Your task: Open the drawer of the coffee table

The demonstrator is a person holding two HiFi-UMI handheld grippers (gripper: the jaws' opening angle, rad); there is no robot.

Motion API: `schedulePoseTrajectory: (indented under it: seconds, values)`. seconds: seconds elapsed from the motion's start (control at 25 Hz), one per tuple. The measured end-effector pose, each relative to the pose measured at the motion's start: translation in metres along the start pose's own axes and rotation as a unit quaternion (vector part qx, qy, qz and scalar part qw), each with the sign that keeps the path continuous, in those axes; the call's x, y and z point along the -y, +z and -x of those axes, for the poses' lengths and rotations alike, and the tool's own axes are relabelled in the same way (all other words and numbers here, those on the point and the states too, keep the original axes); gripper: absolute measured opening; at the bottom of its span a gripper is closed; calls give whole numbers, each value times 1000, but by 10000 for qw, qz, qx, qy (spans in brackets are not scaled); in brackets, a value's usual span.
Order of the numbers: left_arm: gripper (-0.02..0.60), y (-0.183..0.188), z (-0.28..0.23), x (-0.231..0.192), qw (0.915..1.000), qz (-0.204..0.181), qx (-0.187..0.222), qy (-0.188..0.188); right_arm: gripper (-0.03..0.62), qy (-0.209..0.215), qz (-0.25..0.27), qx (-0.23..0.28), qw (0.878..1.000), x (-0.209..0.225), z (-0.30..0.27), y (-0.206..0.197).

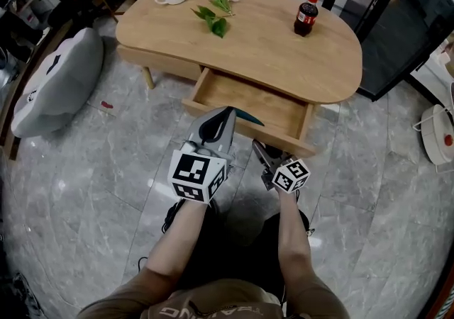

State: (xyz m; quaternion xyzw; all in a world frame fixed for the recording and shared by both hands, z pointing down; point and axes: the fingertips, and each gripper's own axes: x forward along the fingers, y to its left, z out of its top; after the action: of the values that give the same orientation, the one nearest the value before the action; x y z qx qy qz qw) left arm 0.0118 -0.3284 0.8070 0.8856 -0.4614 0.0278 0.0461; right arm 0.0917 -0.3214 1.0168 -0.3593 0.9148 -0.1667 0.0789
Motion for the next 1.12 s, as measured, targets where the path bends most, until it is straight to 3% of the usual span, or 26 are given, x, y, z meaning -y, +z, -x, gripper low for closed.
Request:
schedulePoseTrajectory:
  seconds: [0.2, 0.4, 0.72, 0.88, 1.12]
  values:
    - [6, -2, -4, -2, 10000, 25, 9, -12, 132, -93, -60, -110, 9999, 5, 0, -12]
    - [6, -1, -7, 5, 10000, -13, 33, -88, 113, -275, 227, -273, 9990, 7, 5, -17]
    - [6, -2, -9, 2, 10000, 16, 28, -62, 90, -434, 280, -356, 9980, -11, 23, -22]
    - [6, -2, -11, 1, 10000, -33, 20, -33, 38, -804, 640, -312, 9942, -34, 41, -2]
    - [6, -7, -16, 0, 9998, -186, -26, -3, 9, -1303, 1259, -111, 9834, -80, 60, 67]
